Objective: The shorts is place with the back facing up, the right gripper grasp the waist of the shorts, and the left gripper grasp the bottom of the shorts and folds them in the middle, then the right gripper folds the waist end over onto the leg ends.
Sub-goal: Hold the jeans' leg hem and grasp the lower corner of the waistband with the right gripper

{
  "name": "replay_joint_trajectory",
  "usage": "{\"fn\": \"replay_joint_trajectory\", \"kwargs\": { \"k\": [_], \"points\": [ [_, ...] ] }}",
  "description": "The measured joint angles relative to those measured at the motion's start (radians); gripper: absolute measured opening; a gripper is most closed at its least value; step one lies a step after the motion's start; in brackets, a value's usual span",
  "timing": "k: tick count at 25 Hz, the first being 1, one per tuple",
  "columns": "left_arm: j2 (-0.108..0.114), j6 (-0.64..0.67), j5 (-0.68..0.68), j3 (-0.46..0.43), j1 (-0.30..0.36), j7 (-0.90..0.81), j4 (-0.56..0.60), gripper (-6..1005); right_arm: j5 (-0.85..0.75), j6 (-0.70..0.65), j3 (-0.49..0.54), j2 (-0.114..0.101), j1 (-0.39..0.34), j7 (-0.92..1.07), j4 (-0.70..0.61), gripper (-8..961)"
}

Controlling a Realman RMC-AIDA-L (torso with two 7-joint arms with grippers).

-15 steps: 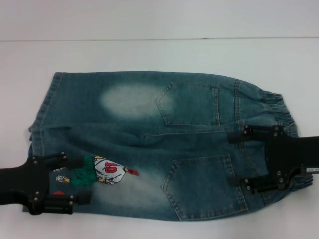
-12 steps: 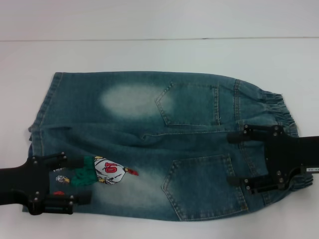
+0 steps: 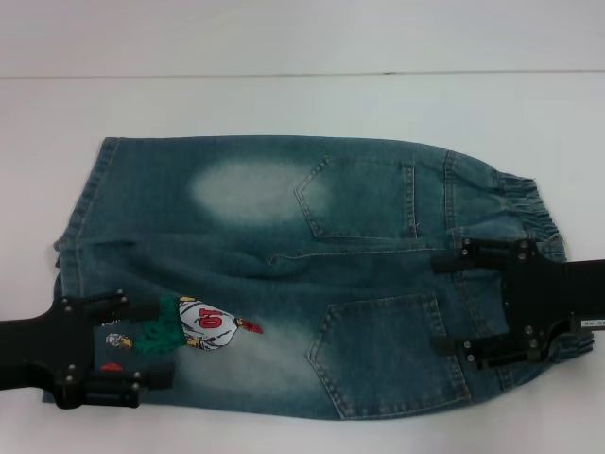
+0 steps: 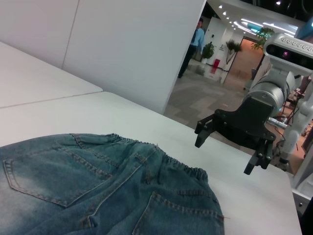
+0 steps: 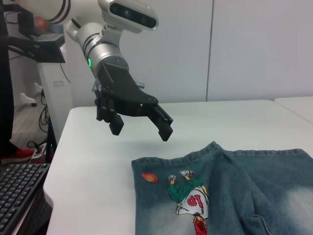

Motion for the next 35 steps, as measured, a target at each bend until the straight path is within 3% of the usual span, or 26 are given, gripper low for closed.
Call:
{"fn": "replay_joint_trajectory", "kwargs": {
  "k": [11, 20, 27, 35],
  "points": [
    [-0.003, -0.010, 0.000, -0.001, 0.000, -0.037, 0.009, 937, 0.002, 0.000, 0.004, 0.000, 0.000, -0.003, 0.000, 912],
    [-0.016, 0.018, 0.011, 0.013, 0.025, -0.343, 0.248, 936, 0.005, 0.018, 0.008, 0.000, -0.002, -0.001, 0.001, 911],
    [-0.016, 0.023, 0.165, 0.061, 0.009, -0.625, 0.417, 937, 0.006, 0.035, 0.007, 0.000, -0.002, 0.002, 0.000, 910],
    [-0.028, -0.075, 0.368, 0.161, -0.019, -0.778, 0.454, 937, 0.006, 0.051, 0.008, 0.000, -0.002, 0.000, 0.000, 908]
  ]
}}
